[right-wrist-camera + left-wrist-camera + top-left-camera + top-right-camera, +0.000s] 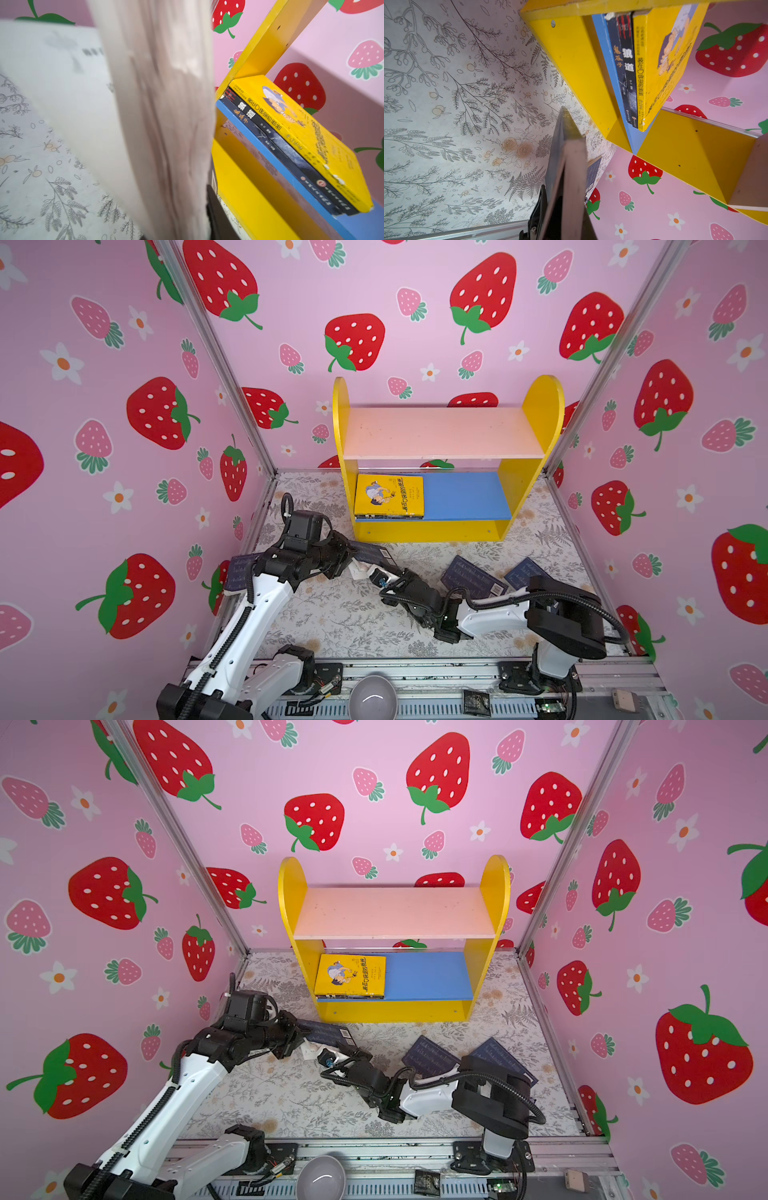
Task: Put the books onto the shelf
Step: 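Lift the upright navy-blue book with both grippers up toward the pink upper shelf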
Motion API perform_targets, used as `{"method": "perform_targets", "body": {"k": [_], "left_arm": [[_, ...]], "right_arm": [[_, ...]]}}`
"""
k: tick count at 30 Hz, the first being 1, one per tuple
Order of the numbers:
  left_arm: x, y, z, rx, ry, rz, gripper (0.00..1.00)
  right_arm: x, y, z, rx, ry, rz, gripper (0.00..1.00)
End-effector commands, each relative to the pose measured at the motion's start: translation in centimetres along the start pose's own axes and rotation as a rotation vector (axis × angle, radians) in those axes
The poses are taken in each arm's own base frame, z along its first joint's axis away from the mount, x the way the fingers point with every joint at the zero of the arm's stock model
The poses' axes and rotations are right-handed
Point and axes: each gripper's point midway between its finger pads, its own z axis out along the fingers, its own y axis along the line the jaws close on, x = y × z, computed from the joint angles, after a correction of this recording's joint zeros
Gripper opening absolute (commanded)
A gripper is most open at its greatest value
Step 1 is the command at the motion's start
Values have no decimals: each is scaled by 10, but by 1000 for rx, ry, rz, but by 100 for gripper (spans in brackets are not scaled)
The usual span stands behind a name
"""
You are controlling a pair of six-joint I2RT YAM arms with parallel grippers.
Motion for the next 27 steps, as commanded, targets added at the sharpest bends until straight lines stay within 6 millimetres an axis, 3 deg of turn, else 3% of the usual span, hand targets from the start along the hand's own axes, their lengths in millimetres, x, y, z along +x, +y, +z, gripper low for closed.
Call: {"method": "perform_targets", "body": {"k": [1,3,5,6,11,16,19,23,27], "left_arm": [[-5,-22,-6,71,-20,38,13],[-6,-25,-7,76,-21,45,20],[-7,-28,-8,82,-25,50,26],[-7,-30,-9,89,-25,52,30],[-13,-46,-21,121,-58,101,55],[-17,-66,-42,154,-91,200,70],[-19,-79,-65,185,-136,295,78],[-18,-94,-105,206,-257,490,83],[-7,-93,-114,253,-278,630,84]], "right_arm": [[-12,-4,-7,1,-36,37,18],[-9,-1,-5,-4,-28,27,8],[-6,3,-2,-11,-18,21,6],[-5,3,-1,-11,-16,22,0],[-10,1,-2,-12,-23,27,0],[-18,0,-2,-73,-15,58,0],[-26,-3,1,-168,-7,121,0],[-46,-21,-3,-300,-34,258,0],[-76,-56,-14,-454,-90,440,0]]}}
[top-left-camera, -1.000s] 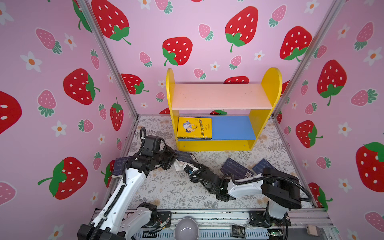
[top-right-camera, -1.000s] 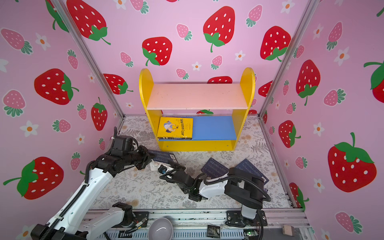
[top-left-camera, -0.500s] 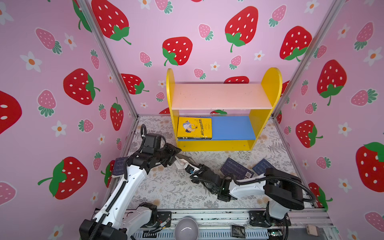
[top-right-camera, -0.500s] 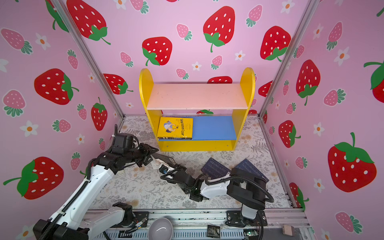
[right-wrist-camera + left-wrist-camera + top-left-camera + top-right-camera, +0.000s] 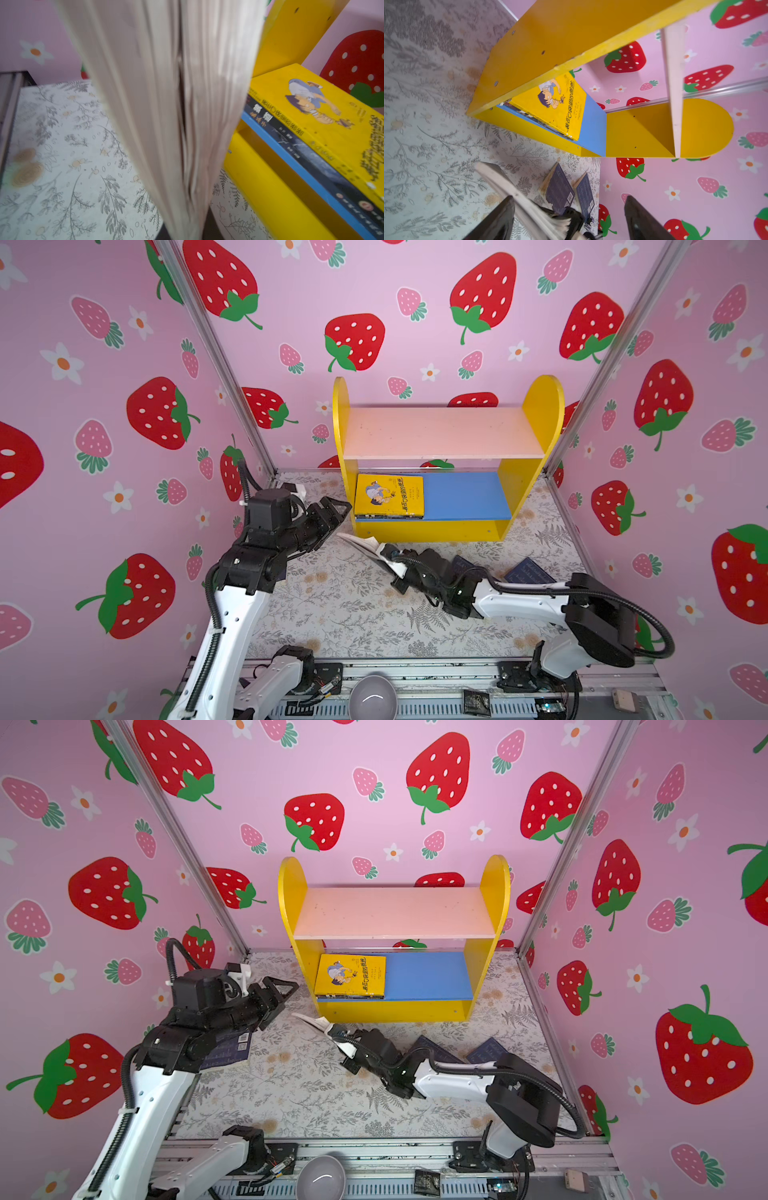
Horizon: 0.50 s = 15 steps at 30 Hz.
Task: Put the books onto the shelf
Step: 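Lift the upright navy-blue book with both grippers up toward the pink upper shelf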
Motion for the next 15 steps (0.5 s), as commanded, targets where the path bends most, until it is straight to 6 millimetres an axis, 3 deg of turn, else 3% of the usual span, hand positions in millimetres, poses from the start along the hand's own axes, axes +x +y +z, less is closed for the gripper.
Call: {"method": "perform_targets", "body": {"k": [1,6,15], "left_arm": [[7,-6,-9,60,-8,177,84],[25,-14,-6,222,-16,302,87],[42,-20,16,370,68,426,84]], "right_arm": [[-59,-2,-24,-240,-110,196,0],[-93,-10,-59,-498,-165,306,0],[-136,-27,-108,-763,-231,481,1]]}}
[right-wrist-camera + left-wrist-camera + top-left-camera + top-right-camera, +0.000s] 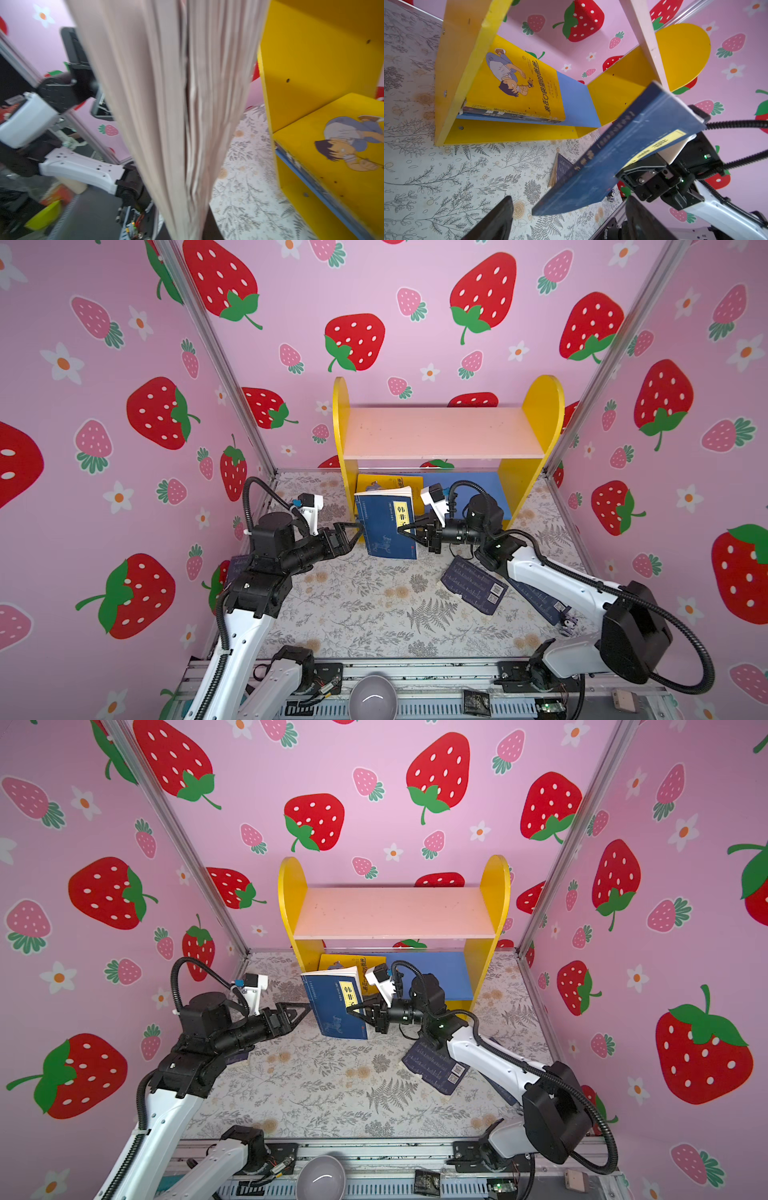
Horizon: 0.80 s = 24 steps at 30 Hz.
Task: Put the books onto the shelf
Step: 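Lift the upright navy-blue book with both grippers up toward the pink upper shelf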
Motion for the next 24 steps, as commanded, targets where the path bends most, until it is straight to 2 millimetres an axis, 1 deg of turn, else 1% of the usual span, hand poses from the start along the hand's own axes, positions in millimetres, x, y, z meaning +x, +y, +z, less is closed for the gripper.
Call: {"method": "perform_targets", "body": {"k": [1,5,10,14,16,19,20,21,24], "left_arm": [[-8,-28,5,174,-7,129,83],[-7,-44,5,262,5,161,79],[-5,-70,-1,354,14,215,74],[-3,-82,1,388,28,238,66],[-2,-86,3,401,40,243,58],[-2,-92,4,410,42,254,42],[-2,-94,3,412,39,258,35],[-3,-95,2,412,37,262,29],[-8,-94,0,383,9,266,12]], "right_arm": [[-34,45,-15,-210,-24,47,1],[-43,41,-18,-227,-33,108,1],[-46,36,-12,-253,-23,161,1],[-49,34,-9,-279,-23,193,2],[-49,34,-7,-292,-16,203,2],[-50,32,-6,-294,-11,216,2],[-51,31,-5,-292,-12,220,5],[-51,30,-5,-290,-14,226,5],[-51,26,-2,-287,-8,241,6]]}}
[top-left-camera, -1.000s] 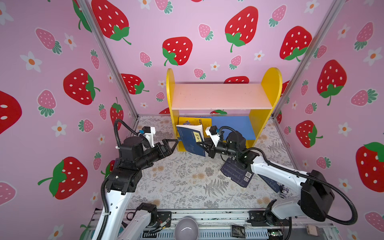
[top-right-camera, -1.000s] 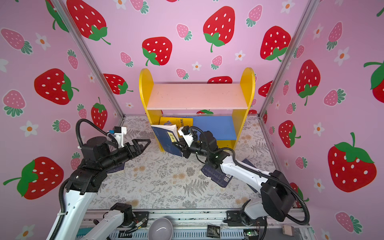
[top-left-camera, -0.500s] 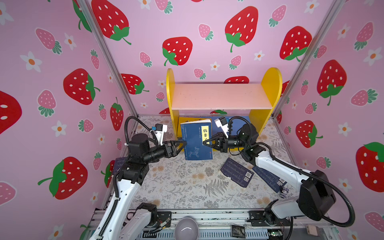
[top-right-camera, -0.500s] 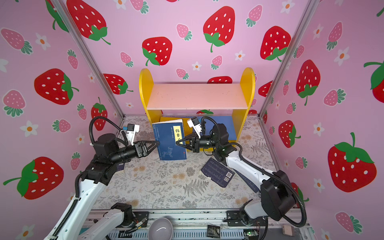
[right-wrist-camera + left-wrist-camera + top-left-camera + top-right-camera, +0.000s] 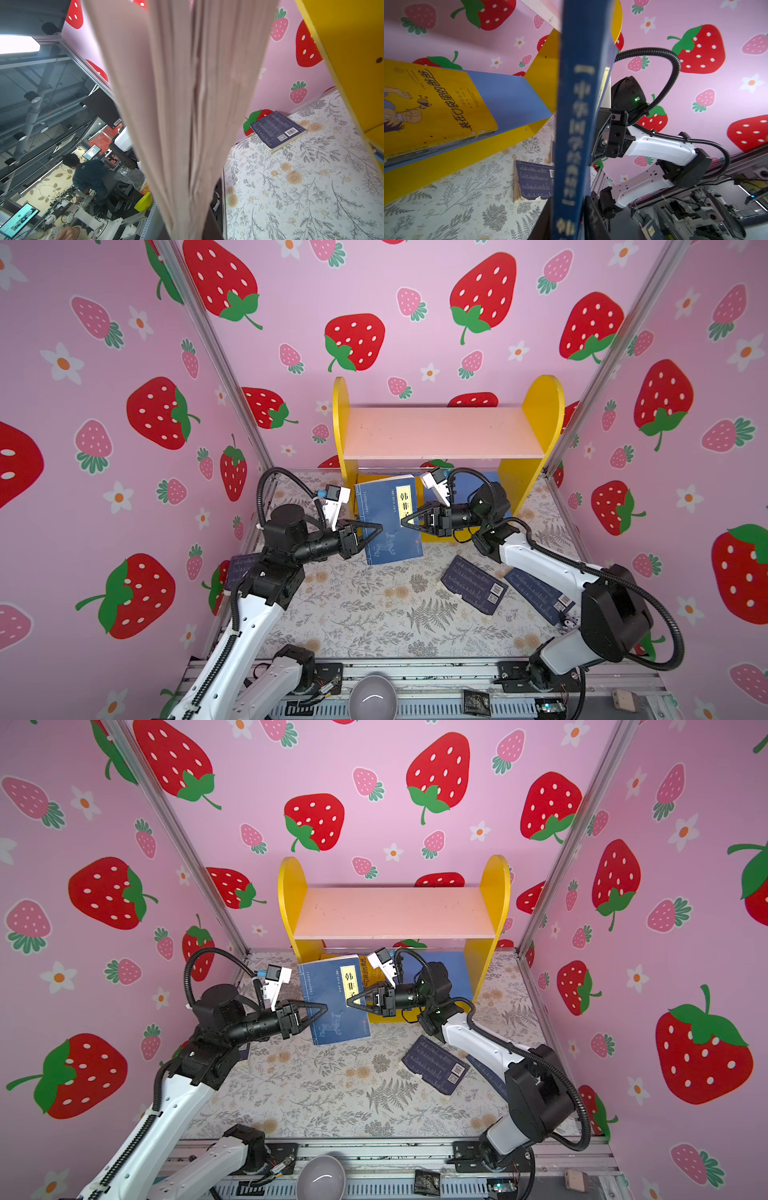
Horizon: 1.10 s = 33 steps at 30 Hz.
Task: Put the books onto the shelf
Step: 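Lift the upright navy-blue book with both grippers up toward the pink upper shelf, then lower the navy-blue book flat onto the pink upper shelf with both grippers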
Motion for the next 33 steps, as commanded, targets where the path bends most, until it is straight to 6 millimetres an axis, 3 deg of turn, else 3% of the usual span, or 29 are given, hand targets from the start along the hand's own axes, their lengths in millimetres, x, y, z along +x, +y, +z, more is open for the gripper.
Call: {"method": "perform_targets", "body": {"k": [1,2,3,4,7,10,14,21,23,28,33], "left_arm": [[-23,-26,-8,24,-60,89,10],[-25,-27,-9,21,-67,88,7],[-29,-28,-9,18,-77,82,0],[-34,-30,-9,13,-92,76,0],[-59,-41,-14,-1,-185,57,0],[-90,-54,-23,-18,-318,44,0],[-139,-62,-33,-48,-517,-23,0],[-210,-81,1,4,-724,-91,0],[-221,-80,14,-41,-788,-100,0],[-229,-79,38,-203,-1022,-60,0],[-232,-62,61,-280,-1152,-148,0]], "right_arm": [[-18,9,1,-23,-28,-43,6],[-20,8,1,-19,-33,-38,9],[-23,6,-1,-10,-45,-36,21],[-28,5,-4,0,-62,-38,33],[-51,10,-18,45,-142,-98,39],[-76,25,-34,102,-233,-209,53],[-110,30,-55,339,-336,-355,64],[-151,61,-110,695,-565,-595,75],[-161,66,-128,798,-634,-643,75],[-185,66,-158,993,-740,-725,77],[-200,51,-152,1014,-721,-734,77]]}}
